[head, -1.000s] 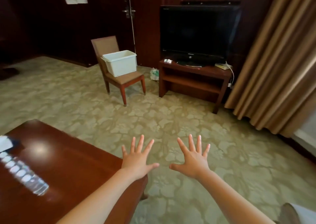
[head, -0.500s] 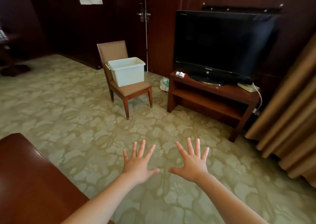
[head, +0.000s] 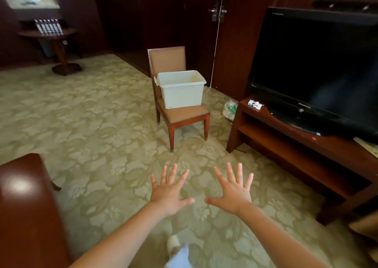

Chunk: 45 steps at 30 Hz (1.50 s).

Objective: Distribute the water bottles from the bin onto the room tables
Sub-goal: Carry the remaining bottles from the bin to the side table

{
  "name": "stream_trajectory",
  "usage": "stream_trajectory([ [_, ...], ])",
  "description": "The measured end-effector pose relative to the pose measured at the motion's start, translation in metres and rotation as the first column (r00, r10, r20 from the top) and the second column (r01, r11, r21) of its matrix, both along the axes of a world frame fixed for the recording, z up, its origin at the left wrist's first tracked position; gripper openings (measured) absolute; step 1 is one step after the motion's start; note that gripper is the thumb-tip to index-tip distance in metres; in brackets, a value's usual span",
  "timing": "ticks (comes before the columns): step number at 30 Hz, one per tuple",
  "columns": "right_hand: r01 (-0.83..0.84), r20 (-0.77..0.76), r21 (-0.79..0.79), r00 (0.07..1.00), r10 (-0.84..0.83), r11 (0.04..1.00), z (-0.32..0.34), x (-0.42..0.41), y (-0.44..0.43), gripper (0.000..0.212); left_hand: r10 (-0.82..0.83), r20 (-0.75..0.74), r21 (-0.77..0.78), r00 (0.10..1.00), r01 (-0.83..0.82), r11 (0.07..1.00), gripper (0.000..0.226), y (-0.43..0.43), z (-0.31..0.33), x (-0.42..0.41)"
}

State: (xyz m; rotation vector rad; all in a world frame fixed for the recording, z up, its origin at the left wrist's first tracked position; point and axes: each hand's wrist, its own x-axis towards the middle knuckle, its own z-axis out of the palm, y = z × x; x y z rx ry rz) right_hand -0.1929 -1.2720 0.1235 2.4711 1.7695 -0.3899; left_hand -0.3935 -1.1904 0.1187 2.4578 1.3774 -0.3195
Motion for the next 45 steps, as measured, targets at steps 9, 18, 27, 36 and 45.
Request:
stream_trajectory([
  [9, -0.012, 0.002, 0.070, 1.000, 0.012, 0.997, 0.014, 0.078, 0.220, 0.108, -0.007, 0.041, 0.064, 0.999, 0.004, 0.998, 0.093, 0.221, 0.025, 0.071],
  [18, -0.014, -0.049, 0.067, 0.999, 0.018, 0.998, 0.011, 0.157, 0.379, 0.107, 0.010, -0.012, 0.059, 1.000, -0.009, 0.998, 0.092, 0.377, 0.026, 0.136],
  [27, -0.193, -0.025, 0.113, 0.980, 0.197, 0.975, 0.026, 0.257, 0.595, 0.107, 0.181, 0.041, 0.112, 0.983, -0.185, 0.976, 0.093, 0.546, 0.024, 0.229],
  [36, -0.345, -0.005, 0.047, 0.938, 0.346, 0.937, 0.034, 0.322, 0.742, 0.104, 0.310, 0.025, 0.146, 0.950, -0.311, 0.939, 0.091, 0.669, 0.031, 0.299],
  [45, -0.355, -0.004, 0.002, 0.935, 0.355, 0.935, -0.001, 0.348, 0.893, 0.103, 0.321, -0.030, 0.126, 0.947, -0.315, 0.941, 0.089, 0.820, -0.003, 0.324],
])
